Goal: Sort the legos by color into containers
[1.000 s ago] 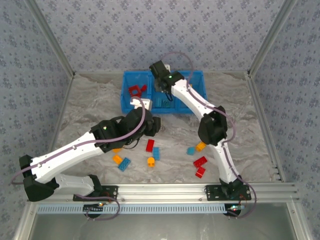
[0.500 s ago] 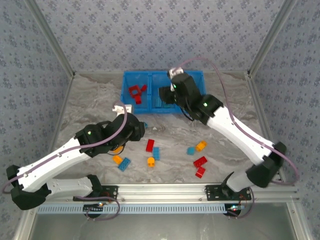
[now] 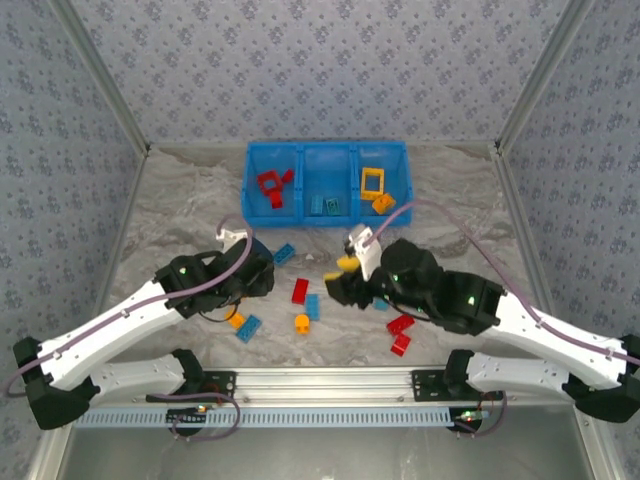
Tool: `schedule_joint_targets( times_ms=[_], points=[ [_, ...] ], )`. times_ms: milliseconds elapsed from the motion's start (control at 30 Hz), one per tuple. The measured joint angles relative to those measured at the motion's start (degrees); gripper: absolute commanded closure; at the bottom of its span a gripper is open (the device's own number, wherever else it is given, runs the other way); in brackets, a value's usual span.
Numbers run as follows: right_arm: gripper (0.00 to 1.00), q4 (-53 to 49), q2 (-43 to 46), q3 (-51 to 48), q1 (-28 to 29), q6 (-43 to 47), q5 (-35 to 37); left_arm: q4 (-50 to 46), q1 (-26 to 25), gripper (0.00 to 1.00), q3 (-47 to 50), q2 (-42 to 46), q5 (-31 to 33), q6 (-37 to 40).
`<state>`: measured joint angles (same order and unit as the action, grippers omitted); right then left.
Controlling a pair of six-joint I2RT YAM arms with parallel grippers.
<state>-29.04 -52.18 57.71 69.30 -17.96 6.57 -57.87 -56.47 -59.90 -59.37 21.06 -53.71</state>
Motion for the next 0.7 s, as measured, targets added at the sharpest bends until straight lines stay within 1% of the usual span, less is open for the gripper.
schedule_joint_targets(
  times_ms=[200, 333, 533, 700],
  points=[
    [0.49, -1.22, 0.61, -4.02, 7.69, -2.86, 4.09, 4.81, 0.96, 0.35, 3.87, -4.20, -5.57, 0.44],
    [0.48, -1.09, 0.83, -6.21, 10.86, -4.50, 6.97, 10.12, 3.06, 0.30, 5.81, -9.16, -10.58, 1.44],
    [0.46, -0.63, 0.87, -8.09, 13.05, -6.36, 9.68, 16.59, 4.66, 0.28, 4.96, -21.22, -14.99, 5.31],
    [0.41, 0.09, 1.01, -8.72, 14.03, -7.15, 12.00, 19.17, 5.44, 0.28, -0.90, -33.70, -17.68, 9.22]
  ],
)
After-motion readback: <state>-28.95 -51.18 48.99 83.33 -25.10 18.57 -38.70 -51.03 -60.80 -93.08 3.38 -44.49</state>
